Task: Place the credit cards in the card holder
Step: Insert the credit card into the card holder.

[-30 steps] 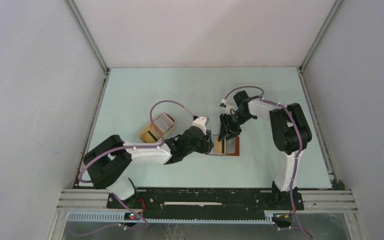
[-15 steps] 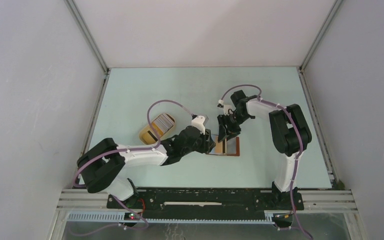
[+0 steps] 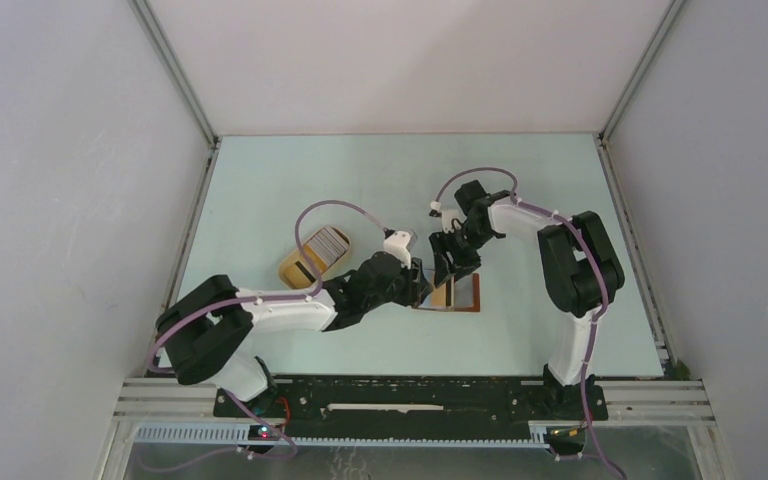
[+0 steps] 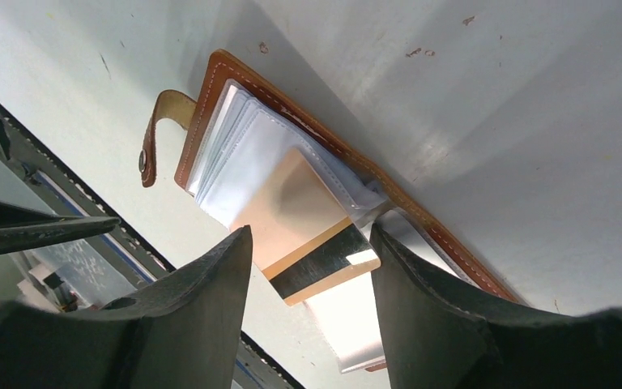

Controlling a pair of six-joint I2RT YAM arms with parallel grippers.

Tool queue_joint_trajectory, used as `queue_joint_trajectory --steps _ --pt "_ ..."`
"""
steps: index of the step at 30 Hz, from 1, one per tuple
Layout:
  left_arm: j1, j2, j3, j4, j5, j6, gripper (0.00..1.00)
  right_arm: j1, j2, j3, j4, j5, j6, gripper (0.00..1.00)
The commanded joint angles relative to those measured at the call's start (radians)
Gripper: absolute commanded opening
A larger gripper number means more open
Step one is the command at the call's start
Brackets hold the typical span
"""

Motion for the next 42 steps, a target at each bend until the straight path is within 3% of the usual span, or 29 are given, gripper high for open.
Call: queue_joint_trajectory --steps 1,9,18,31,42 --pt "-0.004 0.024 -0.020 0.037 0.003 -0.021 0.48 0.023 -0.043 0.023 -0.011 0.076 -0.037 0.65" --pt "-0.003 0.012 -0.040 0.093 0.044 -0.028 0.47 0.031 -0.058 0.029 -0.014 0.036 -0.046 0.67" --pt "-0.012 0.039 -0.040 0.239 0.203 -0.069 0.47 0.021 -0.023 0.036 -0.022 -0.073 -0.016 0.67" --pt "-0.046 0.221 0.128 0.183 0.188 -0.095 0.45 0.019 -0.005 0.038 -0.013 -0.075 0.012 0.63" --pt "-0.076 0.281 0.199 0.137 0.168 -0.077 0.45 0.020 0.004 0.039 -0.012 -0.063 0.012 0.62"
